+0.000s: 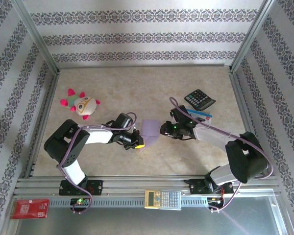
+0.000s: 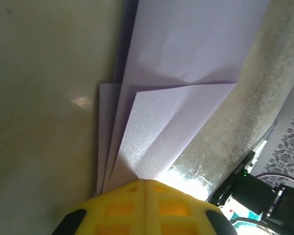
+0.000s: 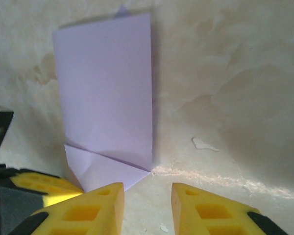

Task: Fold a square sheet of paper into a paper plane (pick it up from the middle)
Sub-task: Fold the wing for the fifth time at the center of the table.

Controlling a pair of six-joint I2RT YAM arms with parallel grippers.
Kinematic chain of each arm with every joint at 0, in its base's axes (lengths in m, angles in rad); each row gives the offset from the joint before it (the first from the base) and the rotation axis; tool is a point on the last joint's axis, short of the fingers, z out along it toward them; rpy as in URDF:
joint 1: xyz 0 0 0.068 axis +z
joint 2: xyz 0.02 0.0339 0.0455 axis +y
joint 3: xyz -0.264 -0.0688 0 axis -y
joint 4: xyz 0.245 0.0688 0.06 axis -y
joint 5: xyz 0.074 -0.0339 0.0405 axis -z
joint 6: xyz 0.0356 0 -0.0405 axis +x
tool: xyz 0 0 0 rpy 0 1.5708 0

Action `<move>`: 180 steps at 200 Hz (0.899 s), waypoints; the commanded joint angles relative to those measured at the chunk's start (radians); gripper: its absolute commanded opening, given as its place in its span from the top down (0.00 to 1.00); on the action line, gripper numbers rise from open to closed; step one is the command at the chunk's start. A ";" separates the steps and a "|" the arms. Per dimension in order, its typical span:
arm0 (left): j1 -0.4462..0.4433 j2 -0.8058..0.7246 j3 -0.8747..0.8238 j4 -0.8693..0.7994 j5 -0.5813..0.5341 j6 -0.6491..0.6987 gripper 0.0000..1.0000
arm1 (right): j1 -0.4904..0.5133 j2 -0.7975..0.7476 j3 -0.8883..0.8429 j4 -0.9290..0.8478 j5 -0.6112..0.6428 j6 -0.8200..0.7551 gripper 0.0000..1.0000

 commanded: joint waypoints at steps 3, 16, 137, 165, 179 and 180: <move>0.030 0.035 -0.040 0.072 0.085 0.000 1.00 | 0.011 0.045 -0.017 0.064 -0.085 0.006 0.65; 0.040 0.037 -0.051 0.079 0.099 0.002 1.00 | 0.015 0.068 -0.020 0.092 -0.102 0.016 0.64; 0.064 0.030 -0.058 0.016 0.092 0.071 1.00 | 0.045 0.190 -0.029 0.255 -0.170 0.110 0.70; 0.064 0.024 -0.039 -0.007 0.087 0.084 1.00 | 0.044 0.157 -0.049 0.246 -0.142 0.121 0.82; 0.065 0.016 -0.025 -0.022 0.081 0.092 1.00 | 0.044 0.141 -0.063 0.246 -0.137 0.133 0.87; 0.064 0.016 -0.024 -0.024 0.081 0.092 1.00 | 0.043 0.140 -0.064 0.246 -0.137 0.135 0.87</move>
